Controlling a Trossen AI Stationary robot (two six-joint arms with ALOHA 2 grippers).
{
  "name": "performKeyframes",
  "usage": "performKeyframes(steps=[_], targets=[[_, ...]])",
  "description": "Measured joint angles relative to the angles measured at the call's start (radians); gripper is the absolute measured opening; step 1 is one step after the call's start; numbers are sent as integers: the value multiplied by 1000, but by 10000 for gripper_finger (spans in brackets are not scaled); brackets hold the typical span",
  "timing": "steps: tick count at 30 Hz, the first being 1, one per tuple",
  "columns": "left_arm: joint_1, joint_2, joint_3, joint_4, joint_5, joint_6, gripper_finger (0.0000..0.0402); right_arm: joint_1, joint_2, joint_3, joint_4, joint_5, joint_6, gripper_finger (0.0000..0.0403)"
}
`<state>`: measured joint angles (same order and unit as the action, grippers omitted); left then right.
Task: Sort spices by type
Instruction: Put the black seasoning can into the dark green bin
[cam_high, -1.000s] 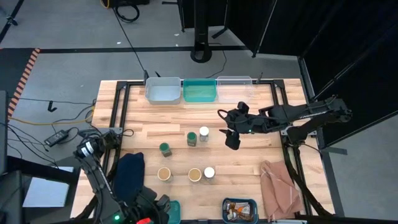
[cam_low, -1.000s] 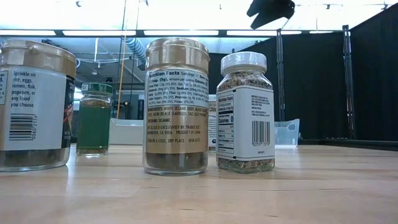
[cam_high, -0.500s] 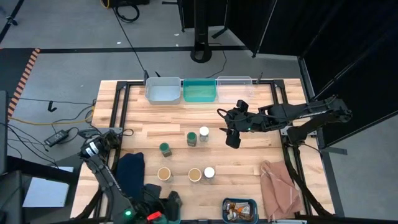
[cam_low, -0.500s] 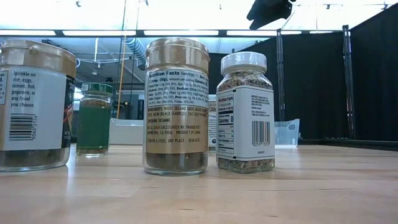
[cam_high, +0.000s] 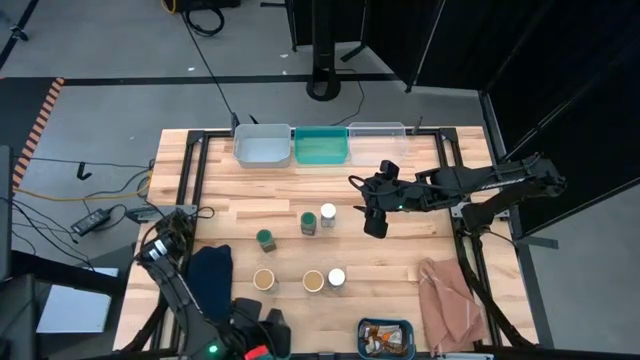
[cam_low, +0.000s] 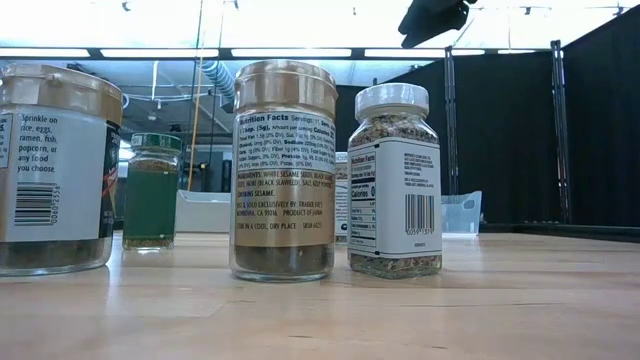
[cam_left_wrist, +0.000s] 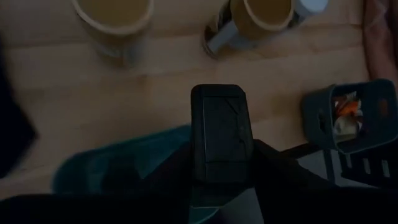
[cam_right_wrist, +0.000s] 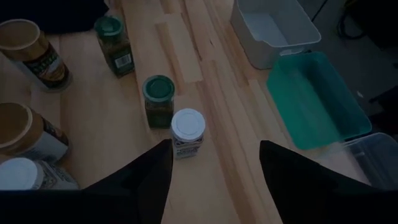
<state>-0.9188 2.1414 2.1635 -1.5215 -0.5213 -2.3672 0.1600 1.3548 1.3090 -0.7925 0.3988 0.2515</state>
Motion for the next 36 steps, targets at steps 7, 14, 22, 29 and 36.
performKeyframes(steps=[7, 14, 22, 29, 36], targets=[[0, 9, 43, -39, 20, 6, 131, 0, 0, 0, -17, 0, 16, 248], [-3, 59, 43, -43, 64, -20, 130, 0, 0, 0, -18, 0, 18, 248], [-10, 93, 43, -51, 60, -20, 130, 0, 0, 0, -18, 0, 18, 248], [-10, 142, 43, -49, 53, -21, 130, 0, 0, 0, -18, 0, 18, 248], [-11, 158, 42, -49, 49, -21, 130, 0, 0, 0, -18, 0, 18, 248]])
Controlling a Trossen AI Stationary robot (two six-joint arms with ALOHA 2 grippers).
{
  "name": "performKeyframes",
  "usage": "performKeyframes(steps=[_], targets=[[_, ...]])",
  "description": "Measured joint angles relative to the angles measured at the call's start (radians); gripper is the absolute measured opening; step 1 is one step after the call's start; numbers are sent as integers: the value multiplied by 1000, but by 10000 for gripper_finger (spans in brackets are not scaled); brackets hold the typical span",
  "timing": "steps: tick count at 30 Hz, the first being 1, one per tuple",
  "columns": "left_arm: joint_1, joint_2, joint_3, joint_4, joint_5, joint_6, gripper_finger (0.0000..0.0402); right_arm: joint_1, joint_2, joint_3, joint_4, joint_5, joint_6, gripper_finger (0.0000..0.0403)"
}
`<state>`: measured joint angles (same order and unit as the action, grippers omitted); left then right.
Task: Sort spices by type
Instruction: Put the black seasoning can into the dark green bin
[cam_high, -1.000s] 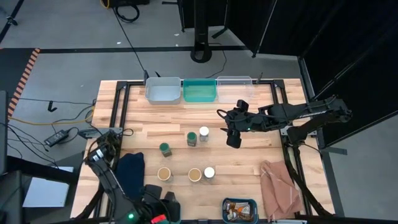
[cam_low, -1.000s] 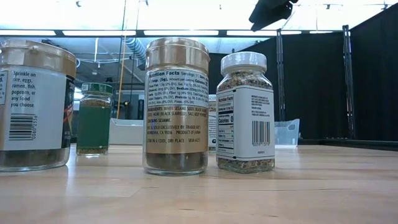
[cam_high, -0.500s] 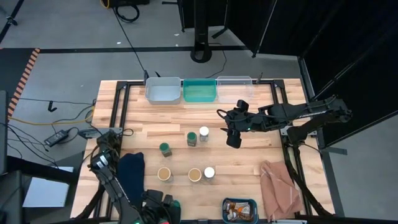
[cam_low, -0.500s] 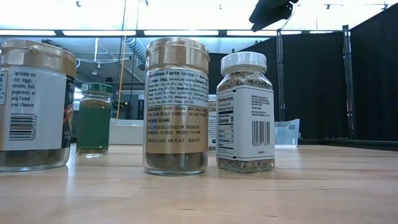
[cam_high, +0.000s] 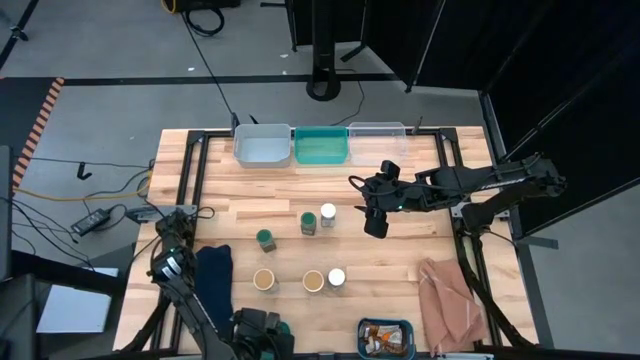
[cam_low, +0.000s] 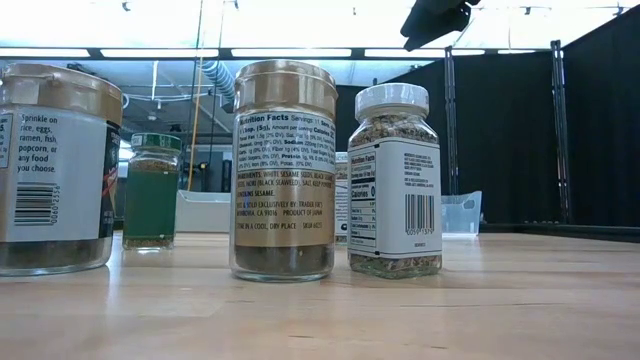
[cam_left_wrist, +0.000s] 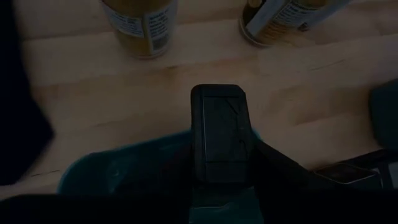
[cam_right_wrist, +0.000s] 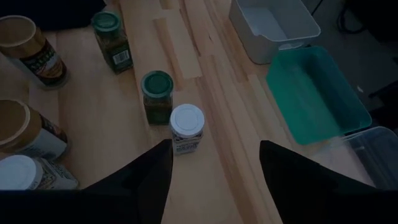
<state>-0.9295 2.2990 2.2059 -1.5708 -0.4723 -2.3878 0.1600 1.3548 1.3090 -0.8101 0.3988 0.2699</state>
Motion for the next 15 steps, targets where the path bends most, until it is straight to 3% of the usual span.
performKeyframes(steps=[15], targets=[[-9, 45, 0, -2, 16, -3, 130, 0, 0, 0, 0, 0, 0, 248]])
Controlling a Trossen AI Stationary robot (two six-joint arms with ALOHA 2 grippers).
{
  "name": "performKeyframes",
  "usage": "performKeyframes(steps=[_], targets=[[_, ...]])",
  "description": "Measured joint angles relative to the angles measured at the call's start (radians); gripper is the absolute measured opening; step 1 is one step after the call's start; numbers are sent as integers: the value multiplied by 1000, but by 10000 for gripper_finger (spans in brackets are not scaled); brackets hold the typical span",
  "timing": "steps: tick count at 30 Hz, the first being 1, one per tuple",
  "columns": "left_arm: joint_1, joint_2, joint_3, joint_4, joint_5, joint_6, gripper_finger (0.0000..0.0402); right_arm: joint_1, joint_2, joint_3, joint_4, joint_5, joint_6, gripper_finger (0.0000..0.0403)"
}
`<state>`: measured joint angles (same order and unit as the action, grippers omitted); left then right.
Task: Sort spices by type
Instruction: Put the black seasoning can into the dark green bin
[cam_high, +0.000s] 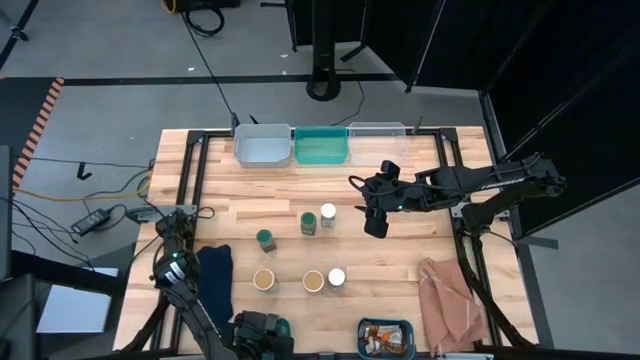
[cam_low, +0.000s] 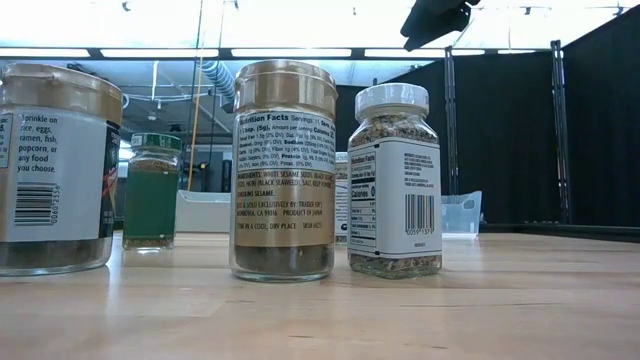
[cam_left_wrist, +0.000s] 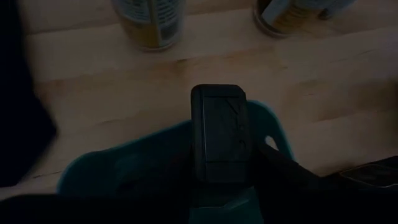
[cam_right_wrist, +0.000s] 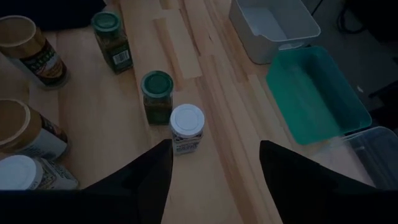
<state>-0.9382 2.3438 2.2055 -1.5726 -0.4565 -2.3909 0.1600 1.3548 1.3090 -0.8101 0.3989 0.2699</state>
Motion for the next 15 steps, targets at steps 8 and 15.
performKeyframes(steps=[8, 15], targets=[[0, 10, 0, 2, -22, 2, 130, 0, 0, 0, 1, 0, 0, 248], [-6, 23, 0, 2, -45, 29, 130, 0, 0, 0, 1, 0, -1, 248]])
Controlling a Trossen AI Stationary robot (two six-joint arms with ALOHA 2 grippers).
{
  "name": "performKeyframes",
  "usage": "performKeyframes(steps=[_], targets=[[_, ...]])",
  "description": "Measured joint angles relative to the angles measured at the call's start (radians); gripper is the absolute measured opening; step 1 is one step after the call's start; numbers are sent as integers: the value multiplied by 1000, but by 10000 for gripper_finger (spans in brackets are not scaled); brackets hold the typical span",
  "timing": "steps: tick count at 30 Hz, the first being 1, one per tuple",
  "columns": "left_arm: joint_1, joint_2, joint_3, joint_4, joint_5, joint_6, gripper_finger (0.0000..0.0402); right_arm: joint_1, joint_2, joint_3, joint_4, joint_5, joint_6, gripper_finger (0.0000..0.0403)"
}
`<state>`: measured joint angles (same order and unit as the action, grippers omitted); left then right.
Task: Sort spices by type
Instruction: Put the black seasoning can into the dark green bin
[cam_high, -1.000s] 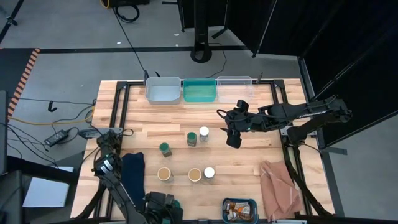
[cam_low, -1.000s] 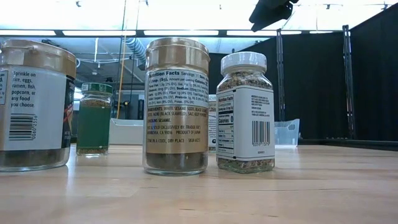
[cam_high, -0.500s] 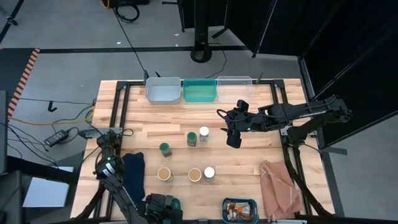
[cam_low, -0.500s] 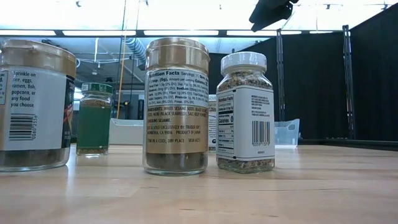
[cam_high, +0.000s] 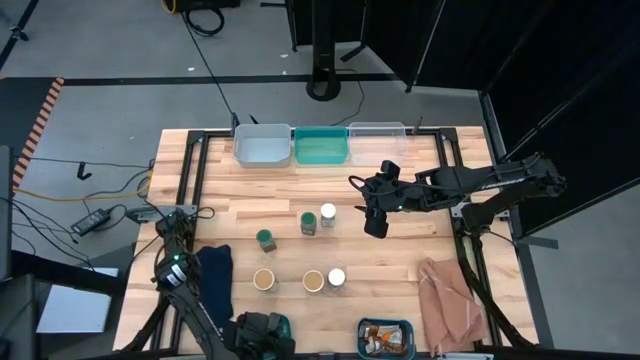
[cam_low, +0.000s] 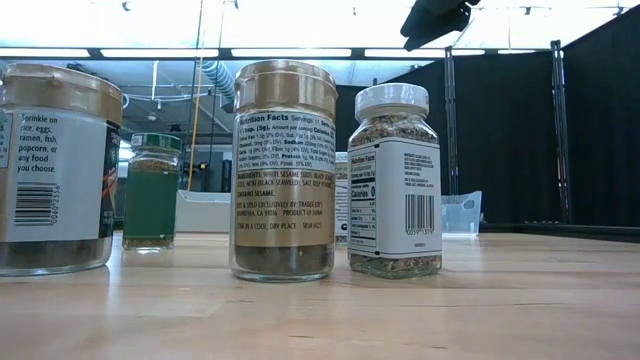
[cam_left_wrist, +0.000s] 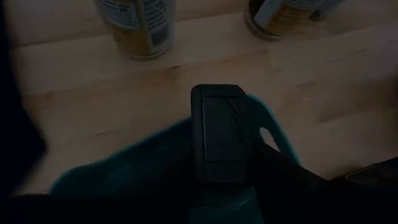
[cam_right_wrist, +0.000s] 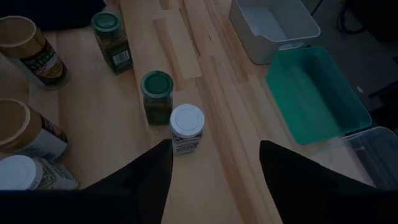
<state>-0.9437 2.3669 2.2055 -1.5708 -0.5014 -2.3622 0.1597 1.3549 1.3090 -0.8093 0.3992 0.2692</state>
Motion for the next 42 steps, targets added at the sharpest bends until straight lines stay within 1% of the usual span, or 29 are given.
performKeyframes(steps=[4, 7, 13, 20, 24, 34, 42], targets=[[-3, 0, -13, -3, -24, 21, 130, 0, 0, 0, 0, 0, 0, 248], [-6, 0, -13, -1, -68, 55, 130, 0, 0, 0, 0, 0, -1, 248], [-6, 0, -13, 0, -92, 100, 130, 0, 0, 0, 0, 0, -3, 248], [-12, 0, -13, 0, -153, 264, 130, 0, 0, 0, 0, 0, -3, 248], [-20, 0, -13, 0, -192, 314, 130, 0, 0, 0, 0, 0, -3, 248], [-60, 2, -12, 0, -205, 312, 130, -1, 1, 0, 12, 0, -2, 248], [-73, 41, -13, 6, -212, 308, 130, -10, 2, 0, 19, 0, 23, 248]])
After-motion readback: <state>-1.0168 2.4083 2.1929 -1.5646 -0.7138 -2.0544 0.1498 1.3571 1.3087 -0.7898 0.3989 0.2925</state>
